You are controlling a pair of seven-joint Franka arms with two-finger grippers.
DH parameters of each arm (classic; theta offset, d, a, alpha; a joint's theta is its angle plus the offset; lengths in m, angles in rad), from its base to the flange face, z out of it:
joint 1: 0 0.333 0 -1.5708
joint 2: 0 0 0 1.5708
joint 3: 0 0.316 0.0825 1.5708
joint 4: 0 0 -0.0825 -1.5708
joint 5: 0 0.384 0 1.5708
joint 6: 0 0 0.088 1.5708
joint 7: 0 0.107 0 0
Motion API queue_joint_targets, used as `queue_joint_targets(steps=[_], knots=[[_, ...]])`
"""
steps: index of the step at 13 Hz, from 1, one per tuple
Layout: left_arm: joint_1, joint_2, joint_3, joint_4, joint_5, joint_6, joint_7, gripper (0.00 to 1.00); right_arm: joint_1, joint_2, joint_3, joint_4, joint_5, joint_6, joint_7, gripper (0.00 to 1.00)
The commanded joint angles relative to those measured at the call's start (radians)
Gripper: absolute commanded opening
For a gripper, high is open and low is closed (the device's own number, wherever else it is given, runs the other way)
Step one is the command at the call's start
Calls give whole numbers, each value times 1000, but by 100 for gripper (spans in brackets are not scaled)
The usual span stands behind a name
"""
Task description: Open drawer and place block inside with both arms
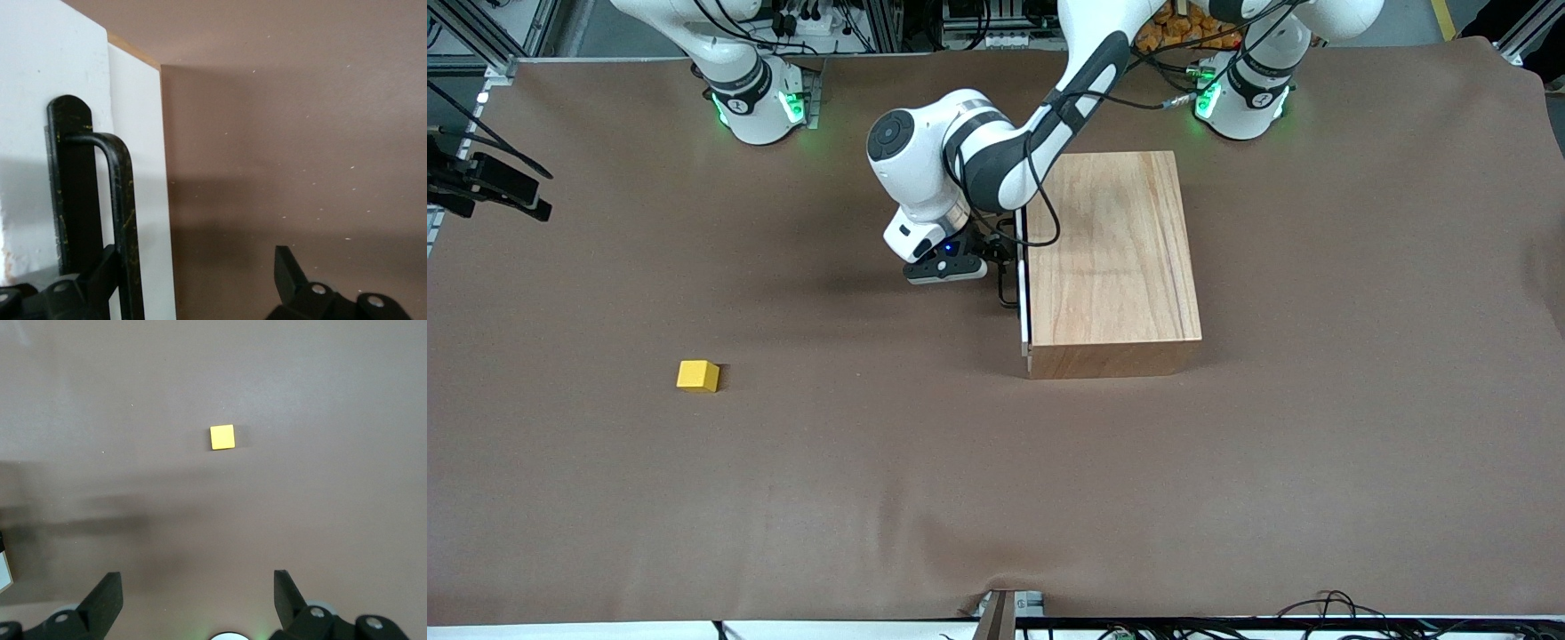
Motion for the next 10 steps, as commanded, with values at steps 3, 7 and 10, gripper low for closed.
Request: queue_joint_targets(steps=[3, 7, 10], knots=[[-9, 27, 1, 26, 8, 114, -36, 100, -18, -3, 12, -3, 11, 1, 10, 100], [-9, 29, 1, 26, -31, 188, -64, 100, -15, 4, 13, -3, 11, 14, 11, 100], [-9, 29, 1, 26, -59, 220, -66, 100, -14, 4, 13, -5, 13, 14, 11, 100]])
